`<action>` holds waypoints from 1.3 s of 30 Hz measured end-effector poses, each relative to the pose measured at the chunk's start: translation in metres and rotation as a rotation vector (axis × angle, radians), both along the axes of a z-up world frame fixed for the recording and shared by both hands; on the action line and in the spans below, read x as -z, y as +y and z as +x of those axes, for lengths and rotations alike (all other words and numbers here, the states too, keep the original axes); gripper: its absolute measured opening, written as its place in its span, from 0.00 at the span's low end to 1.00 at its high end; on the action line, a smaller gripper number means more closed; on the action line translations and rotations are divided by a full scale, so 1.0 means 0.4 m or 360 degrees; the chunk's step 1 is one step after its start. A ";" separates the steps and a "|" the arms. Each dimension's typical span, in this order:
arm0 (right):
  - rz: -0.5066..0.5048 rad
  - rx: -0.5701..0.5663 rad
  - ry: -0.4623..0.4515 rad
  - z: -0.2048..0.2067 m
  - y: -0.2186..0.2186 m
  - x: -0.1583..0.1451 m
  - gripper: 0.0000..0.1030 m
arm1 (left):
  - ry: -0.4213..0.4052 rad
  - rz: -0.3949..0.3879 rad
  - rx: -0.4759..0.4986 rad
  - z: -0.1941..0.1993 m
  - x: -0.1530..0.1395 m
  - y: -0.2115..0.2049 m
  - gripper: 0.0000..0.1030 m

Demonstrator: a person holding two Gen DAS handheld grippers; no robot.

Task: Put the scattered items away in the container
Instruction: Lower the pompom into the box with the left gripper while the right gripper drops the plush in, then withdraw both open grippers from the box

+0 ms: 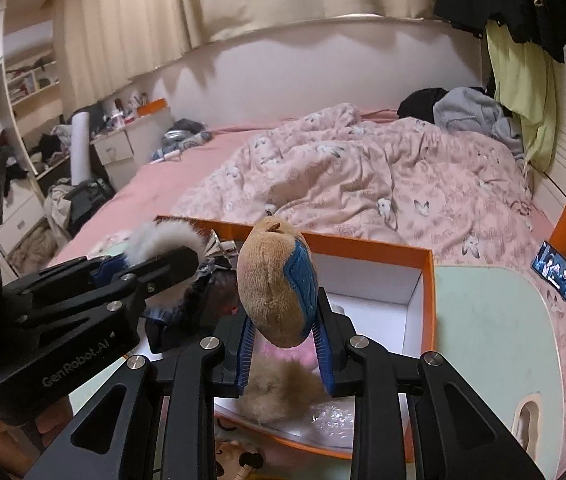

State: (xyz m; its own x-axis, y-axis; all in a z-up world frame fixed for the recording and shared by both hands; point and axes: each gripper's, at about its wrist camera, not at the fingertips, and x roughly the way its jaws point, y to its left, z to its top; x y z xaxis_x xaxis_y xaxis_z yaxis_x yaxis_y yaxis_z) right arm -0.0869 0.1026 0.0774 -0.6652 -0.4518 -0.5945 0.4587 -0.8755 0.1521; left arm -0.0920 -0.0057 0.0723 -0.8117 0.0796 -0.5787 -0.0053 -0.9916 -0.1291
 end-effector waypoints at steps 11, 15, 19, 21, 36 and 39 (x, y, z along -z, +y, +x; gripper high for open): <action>-0.0098 0.0022 0.0131 0.055 0.046 -0.051 0.76 | 0.0078 0.0057 -0.0131 0.042 -0.038 -0.050 0.80; -0.0139 -0.0005 0.0140 0.096 0.062 -0.066 0.76 | 0.0067 0.0081 -0.0110 0.085 -0.051 -0.054 0.80; -0.0188 -0.0134 0.0106 0.174 0.064 -0.067 0.77 | 0.0078 0.0029 -0.0014 0.154 -0.054 -0.019 0.80; -0.0148 -0.0167 0.0129 0.233 0.061 -0.057 0.77 | 0.0098 -0.0018 0.0036 0.206 -0.041 0.004 0.80; 0.0229 -0.0024 -0.0121 0.300 0.074 0.155 0.80 | -0.0154 -0.0298 -0.0083 0.295 0.145 0.008 0.80; 0.0277 0.0034 -0.0159 0.285 0.079 0.182 0.98 | -0.0284 -0.0240 -0.0068 0.274 0.174 -0.001 0.80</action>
